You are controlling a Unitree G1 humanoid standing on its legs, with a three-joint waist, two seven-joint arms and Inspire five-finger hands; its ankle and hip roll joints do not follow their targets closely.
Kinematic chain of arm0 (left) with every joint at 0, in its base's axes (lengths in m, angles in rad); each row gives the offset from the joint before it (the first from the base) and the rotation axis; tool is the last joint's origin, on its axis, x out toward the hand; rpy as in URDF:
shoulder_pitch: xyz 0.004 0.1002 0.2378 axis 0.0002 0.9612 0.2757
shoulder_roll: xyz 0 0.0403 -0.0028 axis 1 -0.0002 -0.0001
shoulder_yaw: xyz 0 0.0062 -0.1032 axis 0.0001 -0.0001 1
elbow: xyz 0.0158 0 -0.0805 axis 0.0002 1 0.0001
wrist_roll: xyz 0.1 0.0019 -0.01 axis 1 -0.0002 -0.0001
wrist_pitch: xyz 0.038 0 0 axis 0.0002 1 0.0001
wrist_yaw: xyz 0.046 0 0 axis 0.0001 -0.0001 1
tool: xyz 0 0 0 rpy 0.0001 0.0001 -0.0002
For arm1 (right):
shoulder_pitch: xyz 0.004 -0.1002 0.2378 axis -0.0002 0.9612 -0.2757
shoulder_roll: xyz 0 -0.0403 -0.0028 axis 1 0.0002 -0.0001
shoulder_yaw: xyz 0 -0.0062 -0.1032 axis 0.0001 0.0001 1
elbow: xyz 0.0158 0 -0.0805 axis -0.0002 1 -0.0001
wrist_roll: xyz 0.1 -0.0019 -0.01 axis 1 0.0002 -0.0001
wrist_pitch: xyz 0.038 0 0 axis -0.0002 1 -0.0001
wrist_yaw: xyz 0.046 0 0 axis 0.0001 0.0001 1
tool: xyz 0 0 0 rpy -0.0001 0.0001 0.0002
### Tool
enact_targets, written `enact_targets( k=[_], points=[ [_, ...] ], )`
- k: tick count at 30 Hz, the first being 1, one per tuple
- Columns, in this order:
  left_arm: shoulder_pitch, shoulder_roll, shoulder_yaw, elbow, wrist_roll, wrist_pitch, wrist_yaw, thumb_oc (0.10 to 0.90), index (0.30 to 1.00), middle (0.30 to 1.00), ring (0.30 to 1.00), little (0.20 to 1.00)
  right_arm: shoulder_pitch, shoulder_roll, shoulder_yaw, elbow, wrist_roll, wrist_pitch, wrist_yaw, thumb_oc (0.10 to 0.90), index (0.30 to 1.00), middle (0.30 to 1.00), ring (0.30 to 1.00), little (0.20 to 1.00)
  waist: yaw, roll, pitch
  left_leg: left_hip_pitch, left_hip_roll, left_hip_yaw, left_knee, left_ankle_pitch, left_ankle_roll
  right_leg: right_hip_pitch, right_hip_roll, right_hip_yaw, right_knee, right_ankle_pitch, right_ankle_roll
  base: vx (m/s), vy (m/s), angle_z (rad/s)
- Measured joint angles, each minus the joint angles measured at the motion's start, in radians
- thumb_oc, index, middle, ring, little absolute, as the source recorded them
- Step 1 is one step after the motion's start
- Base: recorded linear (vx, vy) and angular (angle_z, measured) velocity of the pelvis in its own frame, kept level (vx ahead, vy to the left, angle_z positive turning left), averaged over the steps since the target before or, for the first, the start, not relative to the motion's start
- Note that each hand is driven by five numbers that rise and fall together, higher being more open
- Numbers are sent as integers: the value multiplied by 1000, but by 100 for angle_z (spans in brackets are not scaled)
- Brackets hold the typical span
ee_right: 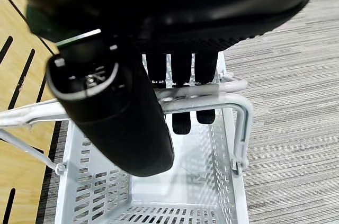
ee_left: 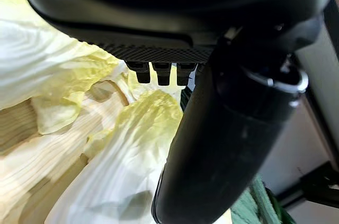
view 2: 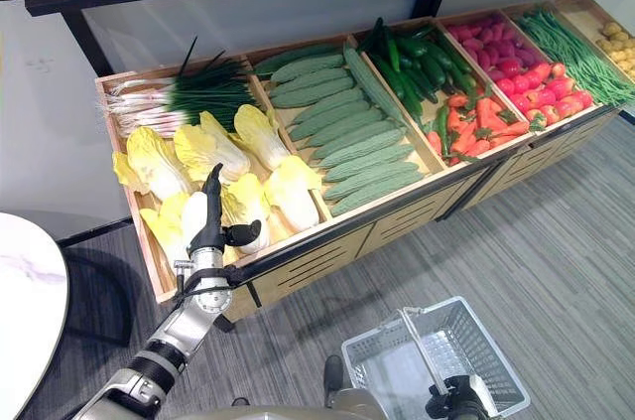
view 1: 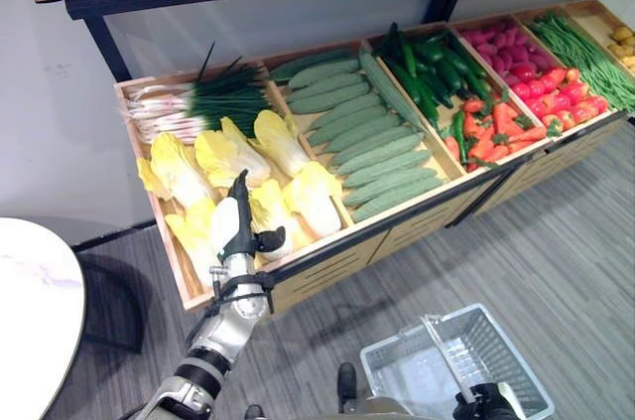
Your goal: Get the vegetables into the basket
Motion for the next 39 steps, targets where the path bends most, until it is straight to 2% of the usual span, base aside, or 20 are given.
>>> enact_targets(
  k=[4, 6, 10, 13, 14, 15, 22, 29, 31, 32, 33, 34, 35, 37, 38, 39],
  points=[
    [-21, -48, -4, 47, -48, 1, 6, 900, 1000, 1000, 1000, 1000, -2, 0, 2, -1, 1, 0, -2, 400, 300, 300, 300, 300, -2, -1, -1, -1, 1, 2, 0, 0, 0, -4, 2, 9, 0, 0, 0, 2, -28, -4],
    [-42, -77, -8, 139, -103, 1, 16, 900, 1000, 1000, 1000, 1000, -3, 0, 18, -3, 1, 0, -6, 400, 300, 300, 300, 300, -2, -1, -1, -4, 1, 7, 0, 0, 0, -10, 4, 12, 0, 1, -1, -14, -30, -7],
    [-75, -111, -3, 219, -177, -23, 25, 900, 1000, 1000, 1000, 1000, -3, 0, 20, 0, 3, 1, -7, 400, 300, 300, 300, 300, -2, -1, -1, -8, 4, 17, 0, 0, 0, -17, 8, 15, 0, 3, -2, -4, -18, -4],
    [-124, -128, 1, 338, -210, -55, 40, 900, 1000, 1000, 1000, 1000, -4, 0, 38, 2, 12, 2, -10, 400, 300, 300, 300, 300, -2, 1, -7, -5, 9, 25, 0, -1, -1, -18, 13, 20, 0, 2, -3, 8, -12, -6],
    [-133, -132, 1, 358, -225, -56, 41, 580, 553, 553, 553, 553, -4, 0, 38, 8, 22, 2, -10, 400, 300, 300, 300, 300, -2, 3, -13, -5, 10, 26, 0, -1, -2, -18, 14, 21, 0, 2, -3, 17, -12, -4],
    [-139, -131, -8, 368, -235, -51, 40, 400, 300, 300, 300, 300, -3, 1, 39, 10, 25, 3, -10, 400, 300, 300, 300, 300, -3, 5, -20, -4, 12, 27, 0, -2, -2, -17, 17, 21, 0, 1, -4, 0, 0, 0],
    [-208, -104, -9, 507, -233, -58, 17, 400, 300, 300, 300, 300, 0, 1, 46, 12, 28, 3, -10, 400, 300, 300, 300, 300, -1, 9, -46, 6, 14, 31, 0, -4, -5, -9, 19, 23, 0, 1, -4, 0, 0, 0],
    [-210, -101, -7, 490, -235, -40, 14, 400, 300, 300, 300, 300, -2, 1, 50, 12, 28, 3, -10, 400, 300, 300, 300, 300, -1, 9, -46, 9, 13, 35, 0, -4, -6, -8, 20, 26, 0, 2, -4, 0, 0, 0],
    [-189, -67, 1, 350, -252, 17, 13, 400, 300, 300, 300, 300, -2, 2, 50, 12, 28, 3, -9, 400, 300, 300, 300, 300, 0, 6, -41, 9, 13, 37, 0, -4, -6, -8, 20, 28, 1, 3, -5, 0, 0, 0],
    [-158, -42, -14, 228, -244, 18, 17, 400, 300, 300, 300, 300, 0, 3, 50, 8, 28, 3, -9, 400, 300, 300, 300, 300, 0, 0, -30, 10, 15, 36, 0, -4, -6, -7, 21, 27, 1, 4, -5, 0, 0, 0],
    [-154, -35, -18, 202, -241, 12, 17, 400, 300, 300, 300, 300, 1, 4, 50, 9, 28, 3, -9, 400, 300, 300, 300, 300, 1, -1, -25, 10, 15, 36, 0, -4, -6, -6, 21, 26, 1, 4, -5, 0, 0, 0],
    [-89, 26, 2, -63, -241, 69, 0, 400, 300, 300, 300, 300, -8, 6, 43, -6, 28, 0, -9, 400, 300, 300, 300, 300, 2, -7, 3, 10, 15, 39, 0, -4, -7, -8, 21, 27, 1, 7, -9, -34, 28, 3],
    [-66, 63, 2, -226, -230, 68, -1, 400, 300, 300, 300, 300, -2, 6, 34, -9, 29, 0, -9, 400, 300, 300, 300, 300, 6, -10, 23, 9, 15, 32, 0, -3, -8, -4, 20, 20, 5, 16, -19, -33, 27, 10],
    [-21, 120, 18, -487, -184, 46, -18, 400, 300, 300, 300, 300, 1, 5, 21, -10, 29, 1, -9, 400, 300, 300, 300, 300, 18, -6, 39, 12, 15, 23, 0, -3, -8, 2, 18, 11, 5, 16, -19, -28, 34, 15],
    [-7, 130, 29, -563, -163, 20, -28, 400, 300, 300, 300, 300, 10, 5, 12, -10, 29, 0, -9, 400, 300, 300, 300, 300, 23, -4, 41, 13, 16, 20, 0, -3, -8, 5, 18, 8, 5, 16, -19, -60, 33, 13],
    [-11, 135, 52, -631, -128, -45, -44, 400, 300, 300, 300, 300, 17, 5, -2, 2, 30, 0, -8, 400, 300, 300, 300, 300, 34, 1, 43, 15, 14, 11, 0, -4, -9, 10, 15, 1, 5, 14, -17, -27, 39, 18]
  ],
)
